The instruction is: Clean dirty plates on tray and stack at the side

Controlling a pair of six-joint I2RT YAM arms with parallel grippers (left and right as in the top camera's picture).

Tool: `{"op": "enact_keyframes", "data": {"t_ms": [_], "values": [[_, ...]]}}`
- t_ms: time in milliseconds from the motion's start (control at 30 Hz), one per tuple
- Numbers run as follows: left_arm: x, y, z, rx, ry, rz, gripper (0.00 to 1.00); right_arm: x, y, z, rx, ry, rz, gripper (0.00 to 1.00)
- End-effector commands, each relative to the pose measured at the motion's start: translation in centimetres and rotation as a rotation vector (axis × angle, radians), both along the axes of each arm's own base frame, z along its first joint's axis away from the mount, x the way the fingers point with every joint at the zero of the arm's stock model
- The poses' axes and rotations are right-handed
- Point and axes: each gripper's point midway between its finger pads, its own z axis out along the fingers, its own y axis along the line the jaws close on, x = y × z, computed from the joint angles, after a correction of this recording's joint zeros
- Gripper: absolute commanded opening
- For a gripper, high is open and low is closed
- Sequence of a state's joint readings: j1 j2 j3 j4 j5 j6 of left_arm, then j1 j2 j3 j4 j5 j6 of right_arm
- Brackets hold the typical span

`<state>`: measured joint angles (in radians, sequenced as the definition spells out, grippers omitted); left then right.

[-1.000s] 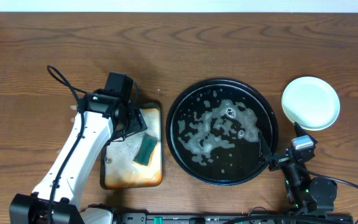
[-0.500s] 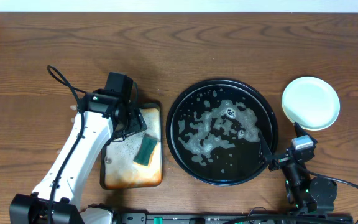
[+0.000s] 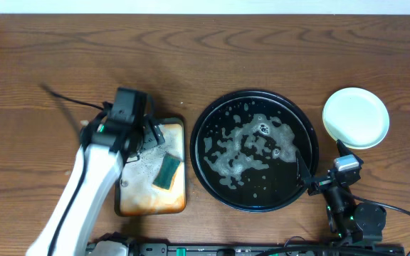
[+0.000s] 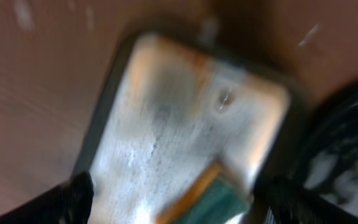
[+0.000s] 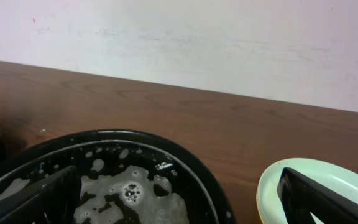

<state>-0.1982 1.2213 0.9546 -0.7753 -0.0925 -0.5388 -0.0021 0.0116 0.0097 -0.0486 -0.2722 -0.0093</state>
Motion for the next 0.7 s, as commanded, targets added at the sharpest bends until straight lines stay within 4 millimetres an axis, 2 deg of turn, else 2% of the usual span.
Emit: {"op": "enact_keyframes", "data": {"t_ms": [0,133,367,500,667], "values": [[0.2,2.1,3.1,0.068,-0.229,0.022,0.90,0.0,0.2,-0.1,-0.007,-0.004,0.006,0.99],[0.0,3.9,6.2,0.044,-0.501,0.083,0.90,0.0,0.2,-0.1,-0.007,-0.004,0.006,0.99],[-3.3,7.1,9.7,0.038,-0.824,0.203,0.90,0.0,0.2,-0.1,-0.007,-0.004,0.006,0.99],[-5.0,7.8,10.1,0.059,-0.912,0.219,0.90,0.0,0.2,-0.1,-0.007,-0.004,0.006,0.99],[-6.6,8.1,9.3,0.062,-0.992,0.234,0.90,0.0,0.2,-0.1,-0.007,-0.004,0.006,0.99]]}}
